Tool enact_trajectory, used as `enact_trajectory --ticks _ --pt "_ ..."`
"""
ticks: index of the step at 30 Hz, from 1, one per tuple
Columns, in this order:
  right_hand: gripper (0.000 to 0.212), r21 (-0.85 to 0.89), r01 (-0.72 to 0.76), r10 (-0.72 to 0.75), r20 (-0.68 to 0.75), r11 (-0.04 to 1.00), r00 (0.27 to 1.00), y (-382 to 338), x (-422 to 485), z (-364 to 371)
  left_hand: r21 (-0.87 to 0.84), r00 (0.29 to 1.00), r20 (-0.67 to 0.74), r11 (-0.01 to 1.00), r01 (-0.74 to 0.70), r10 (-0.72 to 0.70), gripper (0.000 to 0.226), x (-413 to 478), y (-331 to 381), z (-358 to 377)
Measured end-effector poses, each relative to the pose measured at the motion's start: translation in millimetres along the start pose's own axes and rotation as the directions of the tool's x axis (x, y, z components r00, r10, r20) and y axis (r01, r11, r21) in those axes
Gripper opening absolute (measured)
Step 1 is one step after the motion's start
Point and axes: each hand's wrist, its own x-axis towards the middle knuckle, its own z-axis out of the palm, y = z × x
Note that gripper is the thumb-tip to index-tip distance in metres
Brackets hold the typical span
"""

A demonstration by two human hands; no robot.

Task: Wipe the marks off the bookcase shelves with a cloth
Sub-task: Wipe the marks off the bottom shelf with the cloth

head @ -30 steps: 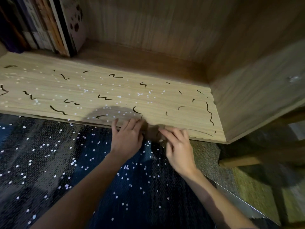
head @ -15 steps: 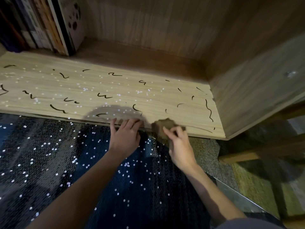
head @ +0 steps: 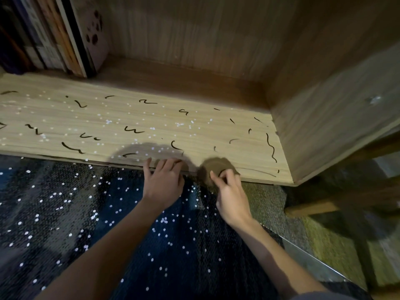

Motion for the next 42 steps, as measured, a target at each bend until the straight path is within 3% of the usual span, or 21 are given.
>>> enact_trajectory --ticks 2,4,6,9,12,14,17,21,24,26,29,31,34,37,39,42 --pt "0.072 -0.021 0.020 -0.019 0.043 1.000 0.999 -5 -1 -1 0.001 1.000 0.030 1.000 -0.004 0.004 0.038 5 3 -3" --pt "0.071 0.090 0.113 -0.104 -0.099 0.990 0.990 -12 -1 -3 -0.015 1.000 0.005 1.000 0.015 -0.015 0.038 11 3 -7" --pt "0.066 0.225 0.093 -0.049 -0.194 0.970 0.980 -14 10 -13 -0.002 1.000 0.010 1.000 0.002 -0.002 0.038 22 3 -13" --pt "0.057 0.368 -0.067 0.120 -0.125 0.927 0.985 -8 35 -29 -0.017 0.999 0.035 1.000 -0.016 0.016 0.038 48 3 -25" --pt "0.047 0.251 -0.029 0.060 -0.116 0.967 0.991 3 62 -46 -0.038 0.995 0.100 0.999 -0.002 0.006 0.041 81 3 -34" --pt "0.045 0.207 -0.018 0.059 -0.191 0.978 0.980 16 88 -61 -0.033 0.987 0.159 0.999 0.023 -0.018 0.050 103 0 -36" --pt "0.051 0.077 -0.091 0.108 -0.255 0.993 0.961 44 142 -78 0.047 0.969 0.237 0.997 0.059 -0.068 0.074 129 -10 -36" --pt "0.049 0.103 -0.232 0.251 -0.260 0.967 0.933 75 211 -73 0.120 0.954 0.264 0.986 0.114 -0.142 0.091 144 -20 -35" --pt "0.044 0.012 -0.289 0.286 -0.195 0.957 0.938 69 238 -52 0.117 0.935 0.319 0.985 0.124 -0.155 0.111 146 -22 -27" --pt "0.041 -0.078 -0.220 0.209 -0.121 0.972 0.970 45 236 -35 0.091 0.933 0.324 0.987 0.135 -0.157 0.115 145 -21 -25" --pt "0.045 -0.189 0.021 -0.030 -0.047 0.982 0.998 6 201 -15 0.038 0.937 0.308 0.986 0.159 -0.163 0.116 144 -22 -23" --pt "0.044 -0.066 0.134 -0.134 0.000 0.989 0.991 -6 172 -14 0.004 0.943 0.301 0.989 0.148 -0.142 0.115 144 -26 -21" --pt "0.049 0.138 0.057 -0.046 -0.084 0.989 0.995 1 174 -31 -0.045 0.942 0.312 0.989 0.141 -0.120 0.113 144 -30 -24" --pt "0.051 0.030 -0.094 0.097 -0.167 0.995 0.981 21 220 -39 -0.120 0.926 0.364 0.981 0.150 -0.098 0.109 148 -34 -30" --pt "0.050 -0.044 -0.139 0.135 -0.086 0.989 0.987 25 238 -35 -0.276 0.918 0.395 0.952 0.128 -0.009 0.093 151 -41 -29" --pt "0.052 -0.151 -0.022 0.025 0.015 0.988 1.000 16 229 -21 -0.391 0.908 0.407 0.917 0.081 0.093 0.079 144 -50 -28"
